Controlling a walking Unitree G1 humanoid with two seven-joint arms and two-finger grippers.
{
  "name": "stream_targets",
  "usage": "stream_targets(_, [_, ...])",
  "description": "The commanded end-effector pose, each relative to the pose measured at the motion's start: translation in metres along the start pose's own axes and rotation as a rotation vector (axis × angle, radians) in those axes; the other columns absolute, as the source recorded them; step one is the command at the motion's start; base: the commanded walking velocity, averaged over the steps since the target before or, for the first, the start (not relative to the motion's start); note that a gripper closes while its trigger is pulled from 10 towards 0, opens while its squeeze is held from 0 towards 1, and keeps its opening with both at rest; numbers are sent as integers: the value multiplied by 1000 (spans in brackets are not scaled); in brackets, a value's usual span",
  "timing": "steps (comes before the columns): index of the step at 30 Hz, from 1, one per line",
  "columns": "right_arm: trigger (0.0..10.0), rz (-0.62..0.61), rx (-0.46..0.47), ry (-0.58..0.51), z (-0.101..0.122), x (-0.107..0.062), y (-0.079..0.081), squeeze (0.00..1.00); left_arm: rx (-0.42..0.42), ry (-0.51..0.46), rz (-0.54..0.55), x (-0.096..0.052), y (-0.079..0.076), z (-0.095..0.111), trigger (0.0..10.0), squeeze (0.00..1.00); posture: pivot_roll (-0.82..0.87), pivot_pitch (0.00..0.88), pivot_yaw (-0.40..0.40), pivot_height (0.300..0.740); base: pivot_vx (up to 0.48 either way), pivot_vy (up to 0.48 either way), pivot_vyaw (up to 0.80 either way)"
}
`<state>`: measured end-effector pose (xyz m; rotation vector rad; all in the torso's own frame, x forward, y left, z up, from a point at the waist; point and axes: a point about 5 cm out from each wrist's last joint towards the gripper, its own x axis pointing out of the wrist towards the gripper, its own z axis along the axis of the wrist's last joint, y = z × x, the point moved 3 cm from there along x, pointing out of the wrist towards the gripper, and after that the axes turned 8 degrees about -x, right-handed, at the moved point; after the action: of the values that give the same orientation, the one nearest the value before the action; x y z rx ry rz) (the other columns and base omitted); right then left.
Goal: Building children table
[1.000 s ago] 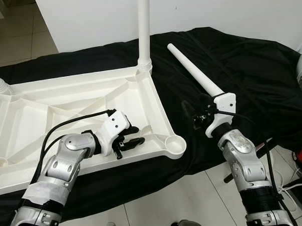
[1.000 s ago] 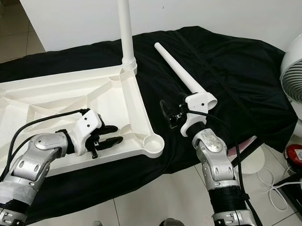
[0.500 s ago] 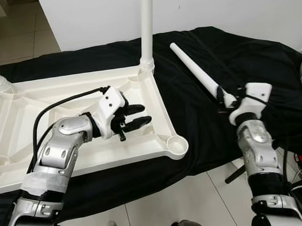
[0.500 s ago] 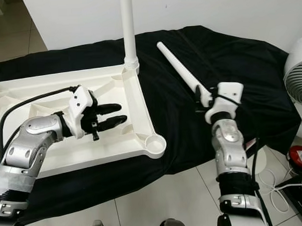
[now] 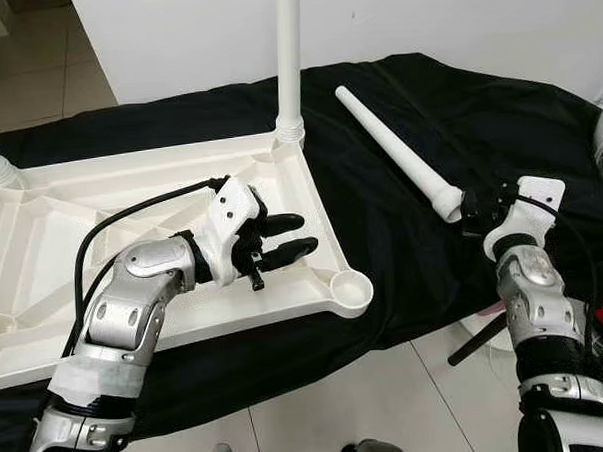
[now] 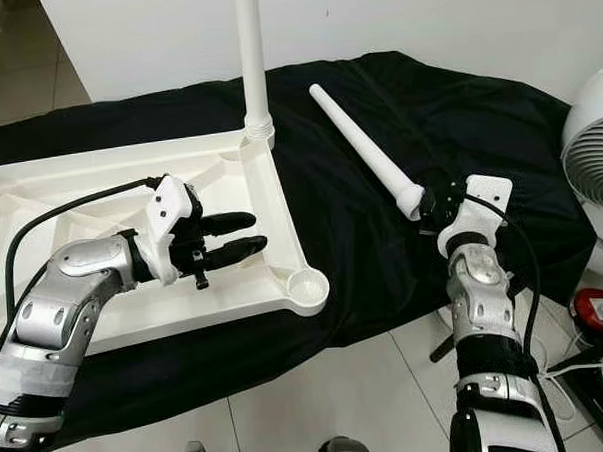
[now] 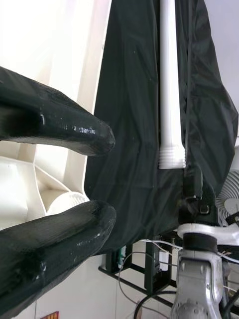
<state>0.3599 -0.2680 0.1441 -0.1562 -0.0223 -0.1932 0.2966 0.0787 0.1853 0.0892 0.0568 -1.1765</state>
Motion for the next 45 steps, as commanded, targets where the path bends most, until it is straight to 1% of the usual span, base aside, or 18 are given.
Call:
stream_targets(1, [10000,9,3,2,-1,2,-2,0,-9,-9,92,0,5,0,10000,0,6,17,24,740,0,0,0])
stream_targets(3, [10000,56,1,-7,1,7,0,0,-14,-9,95,0,4,1,10000,0,7,17,26,740,0,0,0])
stream_targets(5, [10000,96,27,-20,4,12,4,0,-16,-9,92,1,3,2,10000,0,7,17,26,740,0,0,0])
stream_targets(8, [10000,111,44,-27,5,13,5,0,-16,-8,93,1,3,2,10000,0,7,17,26,740,0,0,0])
stream_targets(10, [10000,128,94,-32,5,16,9,0,-17,-5,98,1,3,2,10000,0,11,11,24,740,0,0,0])
stream_targets(11, [10000,128,94,-32,5,16,9,0,-17,-5,98,1,3,2,10000,0,11,11,24,740,0,0,0])
stream_targets(13, [10000,138,127,-28,3,18,12,0,-19,-3,102,1,3,2,10000,0,21,3,22,740,0,0,0])
stream_targets(18, [10000,163,143,-15,0,21,16,0,-23,-3,107,0,3,2,10000,0,24,0,27,740,0,0,0])
stream_targets(21, [10000,217,158,-1,0,26,18,0,-25,-1,108,-1,3,3,10000,0,26,2,31,740,0,0,0])
stream_targets(26, [10000,227,156,11,1,29,14,0,-27,1,109,-2,2,4,10000,0,34,20,37,740,0,0,0])
stream_targets(27, [10000,224,140,20,1,30,10,0,-29,4,111,-3,2,5,10000,0,39,28,36,740,0,0,0])
stream_targets(28, [10000,224,140,20,1,30,10,0,-29,4,111,-3,2,5,10000,0,39,28,36,740,0,0,0])
stream_targets(30, [10000,234,123,30,1,31,4,0,-30,8,114,-6,1,5,10000,0,48,53,37,740,0,0,0])
stream_targets(34, [10000,243,106,34,2,31,1,0,-33,11,116,-8,1,5,10000,0,52,62,37,740,0,0,0])
stream_targets(36, [10000,255,82,34,3,32,-3,0,-38,19,117,-12,-1,5,10000,0,64,89,40,740,0,0,0])
stream_targets(42, [10000,276,63,35,4,32,-3,0,-47,29,117,-13,-3,5,10000,0,69,109,42,740,0,0,0])
stream_targets(43, [10000,301,60,37,5,32,-2,0,-53,36,114,-14,-6,4,10000,0,78,137,42,740,0,0,0])
stream_targets(45, [10000,301,60,37,5,32,-2,0,-53,36,114,-14,-6,4,10000,0,78,137,42,740,0,0,0])
